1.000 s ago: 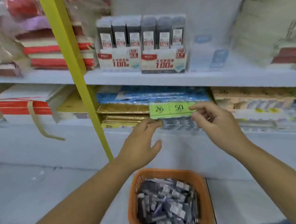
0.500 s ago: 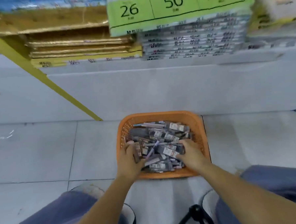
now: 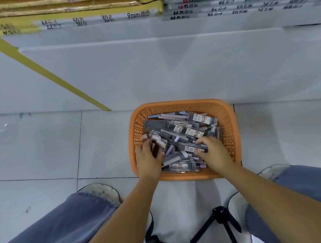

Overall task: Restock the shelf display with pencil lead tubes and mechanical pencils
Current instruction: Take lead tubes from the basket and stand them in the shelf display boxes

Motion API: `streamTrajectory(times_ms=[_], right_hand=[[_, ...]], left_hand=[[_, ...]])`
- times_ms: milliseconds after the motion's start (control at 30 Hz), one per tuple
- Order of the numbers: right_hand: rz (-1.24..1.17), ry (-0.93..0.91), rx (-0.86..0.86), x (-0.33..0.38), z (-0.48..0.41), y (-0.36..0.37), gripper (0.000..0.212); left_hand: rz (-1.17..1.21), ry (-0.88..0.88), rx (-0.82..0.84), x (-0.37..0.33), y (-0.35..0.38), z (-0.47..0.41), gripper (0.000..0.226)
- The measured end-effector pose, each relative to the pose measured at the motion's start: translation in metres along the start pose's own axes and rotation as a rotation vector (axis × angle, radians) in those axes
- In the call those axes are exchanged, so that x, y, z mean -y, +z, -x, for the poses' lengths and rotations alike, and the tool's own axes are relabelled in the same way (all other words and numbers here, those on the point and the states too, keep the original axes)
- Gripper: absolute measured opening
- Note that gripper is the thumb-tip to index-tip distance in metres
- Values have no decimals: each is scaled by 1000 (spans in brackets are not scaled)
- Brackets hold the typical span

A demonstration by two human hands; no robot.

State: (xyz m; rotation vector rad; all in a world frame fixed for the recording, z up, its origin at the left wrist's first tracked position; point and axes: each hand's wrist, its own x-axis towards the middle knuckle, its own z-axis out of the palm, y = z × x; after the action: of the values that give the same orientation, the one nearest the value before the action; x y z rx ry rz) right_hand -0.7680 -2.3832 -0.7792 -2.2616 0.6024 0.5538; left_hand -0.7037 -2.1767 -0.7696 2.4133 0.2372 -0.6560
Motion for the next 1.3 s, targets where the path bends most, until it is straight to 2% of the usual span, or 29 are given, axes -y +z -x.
streamTrajectory(times_ms=[167, 300, 467, 533, 667, 900, 1033, 1100, 1133, 1200, 1300], right_hand=[[-163, 26, -14, 1, 1, -8, 24], [-155, 40, 2, 0, -1, -15, 25], [-138, 43, -51, -2, -3, -26, 19], [-202, 70, -30, -2, -4, -31, 21], [-262, 114, 35, 2, -3, -33, 23], [-312, 120, 68, 0, 7, -21, 24], [-380, 153, 95, -2, 9, -20, 24], [-398, 166, 101, -3, 10, -20, 25], [-404, 169, 102, -3, 10, -20, 25], [-414, 172, 97, -3, 11, -21, 26], [-435, 174, 93, -1, 12, -22, 26]], left_hand=[[83, -14, 51, 2, 1, -7, 57], [33, -10, 82, 1, 1, -14, 57], [20, 22, 48, 2, 2, -13, 36], [-10, 35, 44, 3, 1, -11, 31], [-97, 85, 93, -1, -2, -15, 38], [-279, 139, 192, -9, 0, -29, 20], [-364, 176, 207, -6, 4, -31, 21], [-436, 196, 213, -3, 8, -30, 39], [-427, 203, 207, -2, 8, -29, 41], [-388, 230, 182, 0, 7, -28, 26], [-464, 304, 204, 3, 4, -28, 25]])
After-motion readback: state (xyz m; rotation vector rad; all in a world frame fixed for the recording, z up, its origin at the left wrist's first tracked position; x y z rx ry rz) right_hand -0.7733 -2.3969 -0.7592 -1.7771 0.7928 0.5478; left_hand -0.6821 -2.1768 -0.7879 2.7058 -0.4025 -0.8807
